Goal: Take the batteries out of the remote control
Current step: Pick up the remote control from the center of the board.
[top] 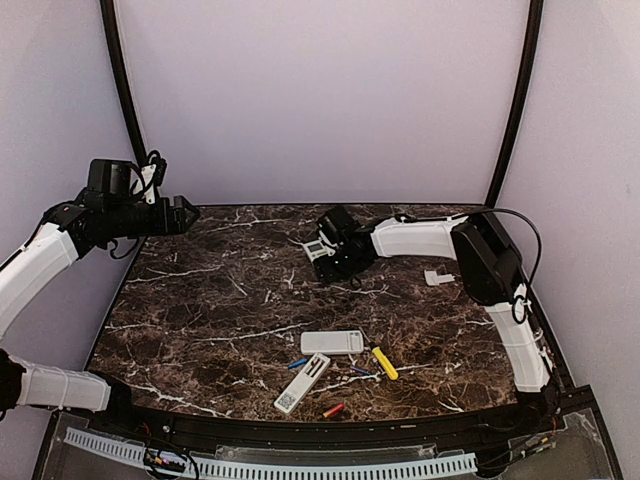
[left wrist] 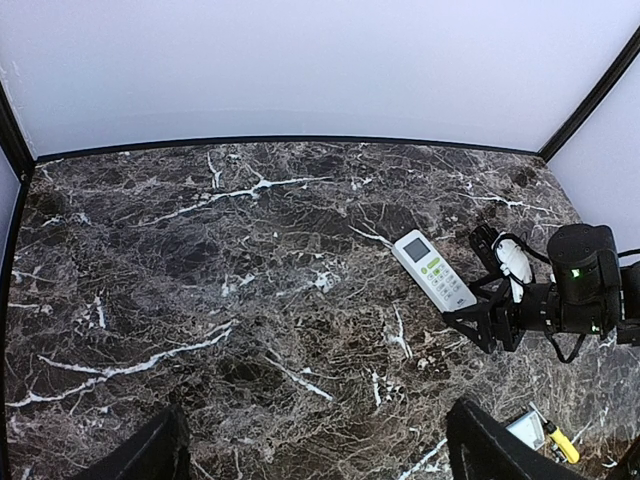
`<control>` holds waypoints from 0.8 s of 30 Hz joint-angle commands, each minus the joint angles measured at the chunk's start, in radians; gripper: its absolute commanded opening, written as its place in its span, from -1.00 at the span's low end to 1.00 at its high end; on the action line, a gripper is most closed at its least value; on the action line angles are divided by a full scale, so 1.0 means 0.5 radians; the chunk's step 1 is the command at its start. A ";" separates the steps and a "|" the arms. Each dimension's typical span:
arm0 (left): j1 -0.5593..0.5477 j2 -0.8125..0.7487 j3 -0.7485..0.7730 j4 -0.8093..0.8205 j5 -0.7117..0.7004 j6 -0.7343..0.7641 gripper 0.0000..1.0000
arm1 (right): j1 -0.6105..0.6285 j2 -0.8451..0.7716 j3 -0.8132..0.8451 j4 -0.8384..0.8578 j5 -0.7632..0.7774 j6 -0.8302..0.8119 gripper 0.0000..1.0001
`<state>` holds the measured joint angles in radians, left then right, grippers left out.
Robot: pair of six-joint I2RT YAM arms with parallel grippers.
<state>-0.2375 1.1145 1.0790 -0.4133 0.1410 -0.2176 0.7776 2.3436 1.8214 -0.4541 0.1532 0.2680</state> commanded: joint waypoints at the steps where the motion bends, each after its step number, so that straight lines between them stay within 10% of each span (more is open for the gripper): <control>1: 0.015 0.001 -0.028 -0.038 0.007 -0.004 0.76 | -0.003 0.071 0.009 -0.016 0.037 0.025 0.41; 24: 0.015 -0.241 -0.178 0.181 0.054 0.051 0.76 | -0.023 -0.484 -0.353 0.142 -0.441 0.070 -0.20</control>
<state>-0.2375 1.0576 1.0336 -0.3893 0.1192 -0.2146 0.7753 2.2395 1.6993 -0.4175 0.0463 0.2924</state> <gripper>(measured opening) 0.880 0.550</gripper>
